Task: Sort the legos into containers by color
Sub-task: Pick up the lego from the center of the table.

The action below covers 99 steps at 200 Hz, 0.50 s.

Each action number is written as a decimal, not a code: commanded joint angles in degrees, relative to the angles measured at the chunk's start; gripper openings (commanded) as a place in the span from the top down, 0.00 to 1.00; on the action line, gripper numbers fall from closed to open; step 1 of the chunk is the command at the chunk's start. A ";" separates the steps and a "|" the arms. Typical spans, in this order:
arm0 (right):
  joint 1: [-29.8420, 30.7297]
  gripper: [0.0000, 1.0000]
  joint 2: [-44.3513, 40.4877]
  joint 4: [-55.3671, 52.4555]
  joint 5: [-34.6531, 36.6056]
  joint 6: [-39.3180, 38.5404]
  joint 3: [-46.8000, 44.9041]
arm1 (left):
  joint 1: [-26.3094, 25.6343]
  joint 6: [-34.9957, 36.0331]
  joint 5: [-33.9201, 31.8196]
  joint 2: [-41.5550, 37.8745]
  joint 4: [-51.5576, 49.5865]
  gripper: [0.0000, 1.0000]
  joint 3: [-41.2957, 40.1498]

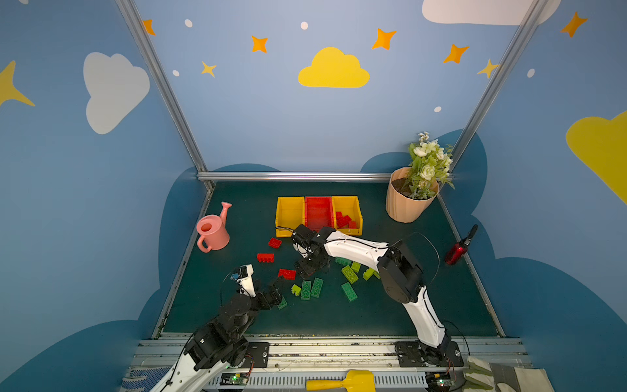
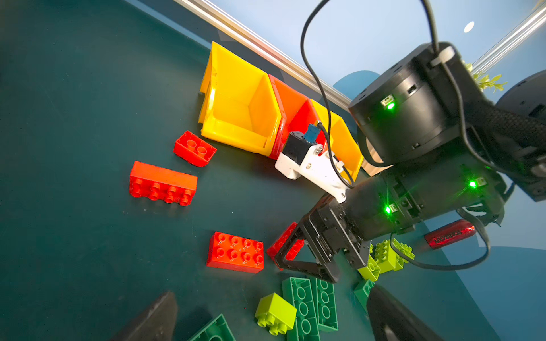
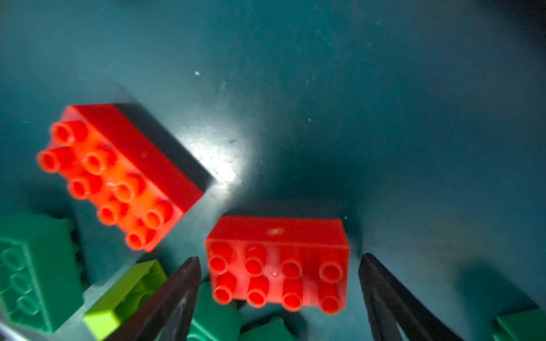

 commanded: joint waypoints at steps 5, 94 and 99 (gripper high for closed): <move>0.18 0.20 0.91 -2.04 2.39 0.55 1.19 | 0.05 0.74 -1.19 -0.95 1.17 0.00 -0.06; -4.12 0.46 -5.61 -0.48 2.09 3.34 -3.12 | 0.01 2.60 -1.65 1.14 3.82 0.00 0.64; -4.61 0.46 -6.46 -0.56 2.16 3.33 -3.34 | 0.05 2.84 -1.55 1.74 4.39 0.00 0.81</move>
